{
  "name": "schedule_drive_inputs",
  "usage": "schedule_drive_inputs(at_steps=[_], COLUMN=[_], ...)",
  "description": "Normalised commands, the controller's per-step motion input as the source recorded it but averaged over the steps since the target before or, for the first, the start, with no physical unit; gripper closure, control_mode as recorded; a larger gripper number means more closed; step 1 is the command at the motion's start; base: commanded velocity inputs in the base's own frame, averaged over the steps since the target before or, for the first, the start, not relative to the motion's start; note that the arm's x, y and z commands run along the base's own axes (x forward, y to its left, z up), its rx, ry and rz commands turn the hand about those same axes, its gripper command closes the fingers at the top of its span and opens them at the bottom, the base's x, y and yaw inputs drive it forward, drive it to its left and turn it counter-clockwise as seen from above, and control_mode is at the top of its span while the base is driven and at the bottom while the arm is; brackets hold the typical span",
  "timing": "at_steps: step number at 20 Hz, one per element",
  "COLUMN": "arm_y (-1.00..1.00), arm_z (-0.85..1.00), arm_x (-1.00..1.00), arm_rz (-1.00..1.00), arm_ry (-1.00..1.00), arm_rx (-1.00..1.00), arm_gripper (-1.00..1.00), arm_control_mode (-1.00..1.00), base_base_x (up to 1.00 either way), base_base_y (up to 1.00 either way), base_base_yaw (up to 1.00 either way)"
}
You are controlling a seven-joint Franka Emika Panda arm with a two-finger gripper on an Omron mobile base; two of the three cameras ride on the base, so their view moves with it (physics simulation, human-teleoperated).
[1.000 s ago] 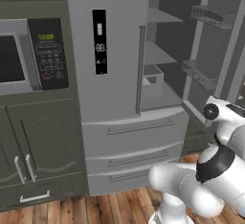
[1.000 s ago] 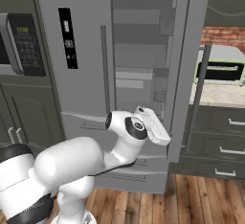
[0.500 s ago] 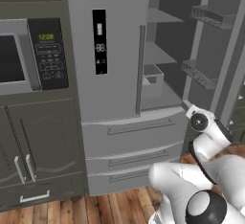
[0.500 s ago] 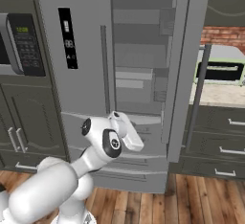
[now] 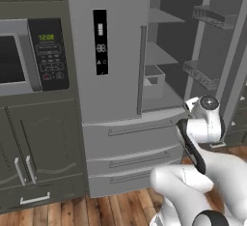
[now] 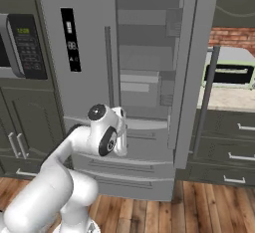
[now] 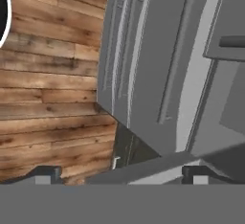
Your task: Place one of the steaks on the plate and the other in the bowl. Then place the bowl in the fridge.
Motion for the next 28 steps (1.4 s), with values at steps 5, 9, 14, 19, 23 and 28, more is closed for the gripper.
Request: schedule_drive_inputs(at_steps=[5, 9, 14, 19, 23, 28], arm_y=[0.57, 0.43, 0.64, 0.62, 0.19, 0.08], arm_z=[-0.01, -0.01, 0.09, 0.21, 0.04, 0.20], arm_x=[0.00, 0.21, 0.26, 0.14, 0.02, 0.02], arm_rz=[-0.23, -0.38, -0.31, -0.45, -0.65, -0.70], arm_ry=[0.00, -0.09, 0.02, 0.11, 0.00, 0.03], arm_rx=[0.80, 0.68, 0.13, -0.16, 0.33, 0.27], arm_gripper=[-1.00, -1.00, -1.00, -1.00, -1.00, -1.00], arm_control_mode=[-1.00, -1.00, -1.00, -1.00, -1.00, -1.00], base_base_x=[0.00, 0.00, 0.00, 0.00, 0.00, 0.00], base_base_y=[0.00, 0.00, 0.00, 0.00, 0.00, 0.00], base_base_yaw=[0.00, 0.00, 0.00, 0.00, 0.00, 0.00])
